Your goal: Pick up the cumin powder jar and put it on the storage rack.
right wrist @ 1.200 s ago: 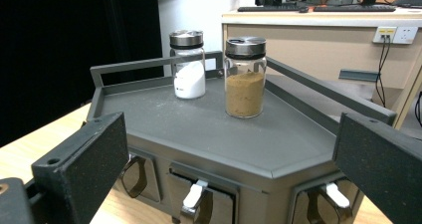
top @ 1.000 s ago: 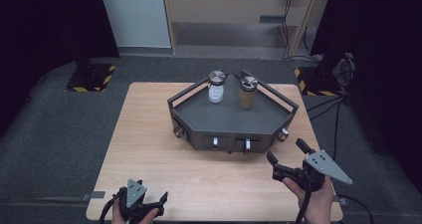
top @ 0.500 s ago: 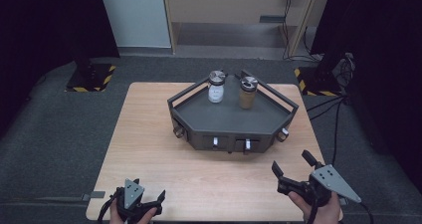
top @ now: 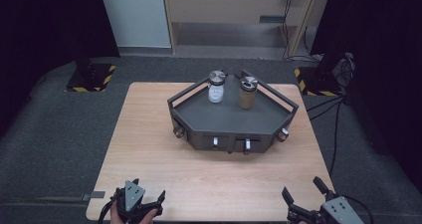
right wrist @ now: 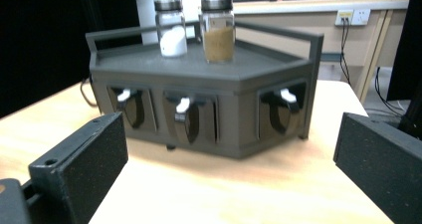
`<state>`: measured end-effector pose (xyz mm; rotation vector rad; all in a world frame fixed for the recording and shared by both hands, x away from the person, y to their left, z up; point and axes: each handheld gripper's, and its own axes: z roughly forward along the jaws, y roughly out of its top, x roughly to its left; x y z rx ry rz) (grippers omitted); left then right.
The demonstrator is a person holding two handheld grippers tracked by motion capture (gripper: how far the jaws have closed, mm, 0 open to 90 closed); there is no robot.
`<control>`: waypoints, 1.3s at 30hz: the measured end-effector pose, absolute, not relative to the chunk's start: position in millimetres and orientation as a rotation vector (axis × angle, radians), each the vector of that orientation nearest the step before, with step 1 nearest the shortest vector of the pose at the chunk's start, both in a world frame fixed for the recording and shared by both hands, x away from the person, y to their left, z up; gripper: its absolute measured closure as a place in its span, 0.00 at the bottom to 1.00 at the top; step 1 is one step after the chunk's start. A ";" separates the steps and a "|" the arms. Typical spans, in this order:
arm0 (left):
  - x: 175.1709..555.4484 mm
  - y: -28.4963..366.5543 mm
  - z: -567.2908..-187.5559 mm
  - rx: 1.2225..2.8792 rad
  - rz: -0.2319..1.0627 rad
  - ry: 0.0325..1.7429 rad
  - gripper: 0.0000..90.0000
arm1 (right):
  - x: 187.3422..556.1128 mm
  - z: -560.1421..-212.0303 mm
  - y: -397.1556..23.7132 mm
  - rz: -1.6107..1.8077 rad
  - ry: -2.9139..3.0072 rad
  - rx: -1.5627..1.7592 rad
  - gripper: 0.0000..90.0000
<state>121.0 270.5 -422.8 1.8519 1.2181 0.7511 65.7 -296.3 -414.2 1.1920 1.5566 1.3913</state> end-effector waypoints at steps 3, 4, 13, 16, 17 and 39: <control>115.1 270.5 -422.6 1.830 0.768 1.216 0.05 | 55.7 -422.3 -298.4 1.383 1.552 1.210 0.01; 113.1 271.1 -422.4 1.822 0.769 1.219 0.05 | 53.6 -423.8 -299.3 1.377 1.558 1.211 0.01; 91.3 275.5 -419.2 1.774 0.764 1.231 0.05 | 39.0 -437.4 -303.6 1.360 1.599 1.259 0.01; 80.5 277.6 -417.5 1.762 0.749 1.228 0.05 | 36.1 -441.7 -304.2 1.371 1.584 1.283 0.01; 76.3 277.7 -417.1 1.757 0.755 1.226 0.05 | 35.6 -444.4 -303.9 1.390 1.562 1.304 0.01; 71.8 281.8 -413.5 1.773 0.726 1.206 0.05 | 52.9 -450.1 -295.5 1.273 1.701 1.440 0.01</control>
